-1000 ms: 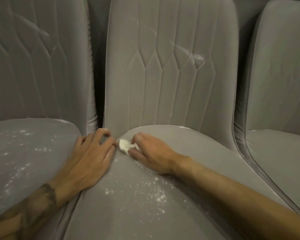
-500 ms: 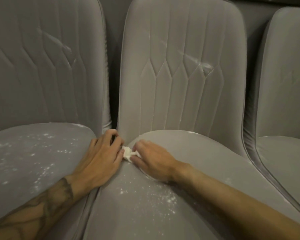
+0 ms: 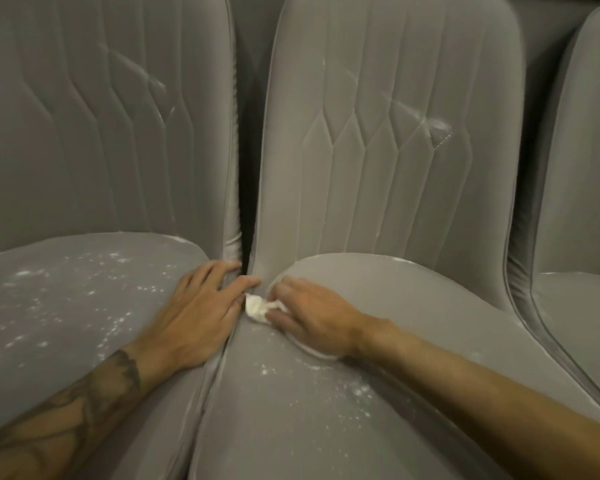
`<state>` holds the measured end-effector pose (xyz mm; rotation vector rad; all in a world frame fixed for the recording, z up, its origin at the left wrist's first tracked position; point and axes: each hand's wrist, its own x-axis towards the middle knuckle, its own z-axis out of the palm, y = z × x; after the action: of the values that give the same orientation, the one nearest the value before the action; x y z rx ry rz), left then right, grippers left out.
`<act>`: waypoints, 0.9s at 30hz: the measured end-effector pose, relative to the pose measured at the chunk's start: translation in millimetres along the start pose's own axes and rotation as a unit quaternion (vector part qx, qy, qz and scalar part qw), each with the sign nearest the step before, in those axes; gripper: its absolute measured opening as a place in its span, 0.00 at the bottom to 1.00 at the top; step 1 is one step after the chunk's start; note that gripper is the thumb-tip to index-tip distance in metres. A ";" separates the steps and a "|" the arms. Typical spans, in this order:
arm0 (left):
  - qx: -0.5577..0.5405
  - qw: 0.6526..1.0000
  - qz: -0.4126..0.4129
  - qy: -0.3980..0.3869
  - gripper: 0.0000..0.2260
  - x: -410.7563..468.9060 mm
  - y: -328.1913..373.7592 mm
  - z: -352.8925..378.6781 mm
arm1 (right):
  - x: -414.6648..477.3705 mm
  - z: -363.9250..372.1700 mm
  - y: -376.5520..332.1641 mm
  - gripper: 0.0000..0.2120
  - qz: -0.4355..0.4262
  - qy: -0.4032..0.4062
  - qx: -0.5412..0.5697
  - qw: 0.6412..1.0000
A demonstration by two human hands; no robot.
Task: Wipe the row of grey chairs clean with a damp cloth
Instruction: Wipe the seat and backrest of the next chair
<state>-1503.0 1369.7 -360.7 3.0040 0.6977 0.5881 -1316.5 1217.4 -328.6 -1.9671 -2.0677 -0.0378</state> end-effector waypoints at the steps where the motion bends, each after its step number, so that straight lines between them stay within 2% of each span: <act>1: -0.002 1.000 -0.001 -0.001 0.21 0.1 1.4 -0.7 | 5.8 -5.0 6.4 0.15 0.029 0.000 -0.009 1.000; 3: -0.006 1.000 -0.002 -0.011 0.22 0.5 4.4 -2.4 | 18.4 -13.9 13.6 0.15 0.101 0.006 -0.027 0.994; 5: -0.010 1.000 -0.003 -0.016 0.23 0.7 4.8 -4.5 | 24.4 -10.1 6.3 0.16 0.111 0.019 -0.046 0.993; 9: -0.002 1.000 0.011 -0.021 0.25 -1.4 4.8 -7.4 | -2.8 4.8 -23.8 0.13 -0.040 0.007 0.022 0.999; 11: 0.004 1.000 0.016 -0.023 0.26 -1.3 3.4 -7.7 | -6.2 -3.2 -17.7 0.12 -0.066 -0.024 0.035 0.997; 12: 0.006 1.000 0.015 -0.019 0.25 -1.2 3.1 -7.4 | -2.9 -7.4 -10.5 0.12 -0.048 -0.029 0.024 0.998; 15: 0.008 1.000 0.009 -0.015 0.21 0.6 5.3 -6.0 | 11.6 -16.2 8.1 0.15 0.081 -0.009 -0.026 0.996; 17: 0.006 1.000 0.005 -0.014 0.19 0.7 6.7 -6.2 | 15.1 -9.0 1.6 0.15 0.103 0.012 -0.043 0.994; 20: 0.004 1.000 0.006 -0.018 0.23 -0.8 9.1 -9.9 | -2.8 7.3 -27.3 0.14 -0.014 0.031 -0.008 0.999; 23: 0.003 0.999 0.015 -0.031 0.26 -1.7 8.7 -12.6 | -16.5 0.9 -35.7 0.11 -0.102 -0.014 0.030 0.994; 25: 0.002 1.000 0.011 -0.025 0.26 -1.4 8.0 -12.1 | -8.6 -6.3 -21.5 0.13 -0.068 -0.018 0.014 0.997; 27: 0.007 1.000 0.009 -0.013 0.21 -0.7 8.7 -9.6 | 4.9 -14.2 -5.9 0.15 0.043 -0.006 -0.016 0.999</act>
<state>-1503.3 1360.8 -351.3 3.0286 0.6774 0.5473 -1319.9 1218.8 -312.9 -2.0777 -1.9991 -0.0403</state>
